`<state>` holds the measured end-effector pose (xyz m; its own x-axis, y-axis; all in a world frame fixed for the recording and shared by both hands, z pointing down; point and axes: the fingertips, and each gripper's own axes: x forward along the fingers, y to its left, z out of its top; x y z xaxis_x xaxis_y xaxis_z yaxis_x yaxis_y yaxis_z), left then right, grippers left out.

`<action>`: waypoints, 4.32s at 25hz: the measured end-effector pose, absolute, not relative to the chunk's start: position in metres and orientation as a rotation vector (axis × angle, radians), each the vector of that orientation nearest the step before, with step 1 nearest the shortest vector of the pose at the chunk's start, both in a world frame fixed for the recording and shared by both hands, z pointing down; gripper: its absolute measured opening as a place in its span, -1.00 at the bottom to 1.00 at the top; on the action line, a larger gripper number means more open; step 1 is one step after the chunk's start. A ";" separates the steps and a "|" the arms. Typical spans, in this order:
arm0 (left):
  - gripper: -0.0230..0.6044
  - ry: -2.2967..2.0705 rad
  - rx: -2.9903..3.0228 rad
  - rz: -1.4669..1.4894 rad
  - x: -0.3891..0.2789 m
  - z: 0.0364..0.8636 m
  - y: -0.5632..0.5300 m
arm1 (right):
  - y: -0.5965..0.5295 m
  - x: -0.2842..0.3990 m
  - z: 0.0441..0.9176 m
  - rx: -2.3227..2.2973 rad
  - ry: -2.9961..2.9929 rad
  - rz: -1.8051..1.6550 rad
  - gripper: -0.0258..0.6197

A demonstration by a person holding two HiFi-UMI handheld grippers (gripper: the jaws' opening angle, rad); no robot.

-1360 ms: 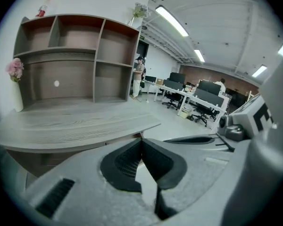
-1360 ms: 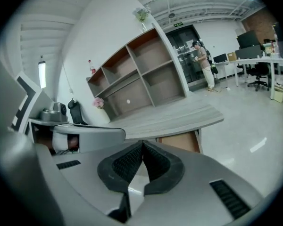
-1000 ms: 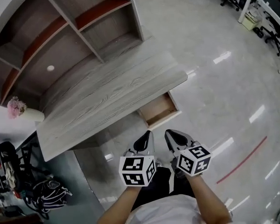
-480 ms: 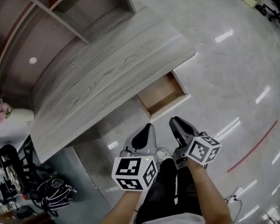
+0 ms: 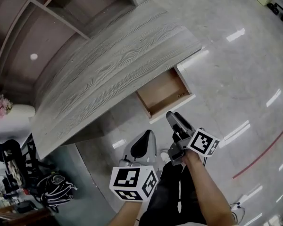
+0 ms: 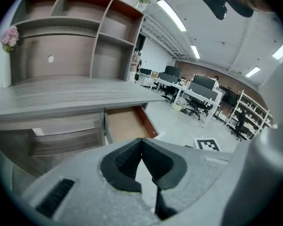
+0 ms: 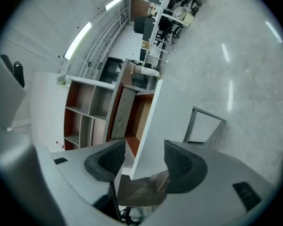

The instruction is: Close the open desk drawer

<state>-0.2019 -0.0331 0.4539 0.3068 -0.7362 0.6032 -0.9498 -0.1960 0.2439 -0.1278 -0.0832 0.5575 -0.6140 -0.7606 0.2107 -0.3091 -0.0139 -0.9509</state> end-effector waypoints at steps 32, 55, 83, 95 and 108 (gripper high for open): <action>-0.92 -1.591 1.945 0.481 -0.196 0.453 -0.028 | -0.104 -0.133 0.579 -1.077 1.690 -1.817 -0.12; -0.92 -1.606 1.972 0.482 -0.199 0.443 -0.037 | -0.134 -0.153 0.540 -1.017 1.664 -1.818 -0.12; -0.92 -1.577 1.975 0.494 -0.231 0.453 -0.057 | -0.201 -0.179 0.543 -0.994 1.700 -1.731 -0.12; -0.92 -1.587 1.961 0.499 -0.241 0.450 -0.062 | -0.212 -0.186 0.545 -1.008 1.701 -1.723 -0.12; -0.92 -1.600 1.956 0.479 -0.232 0.429 -0.060 | -0.169 -0.181 0.517 -0.951 1.925 -1.692 -0.13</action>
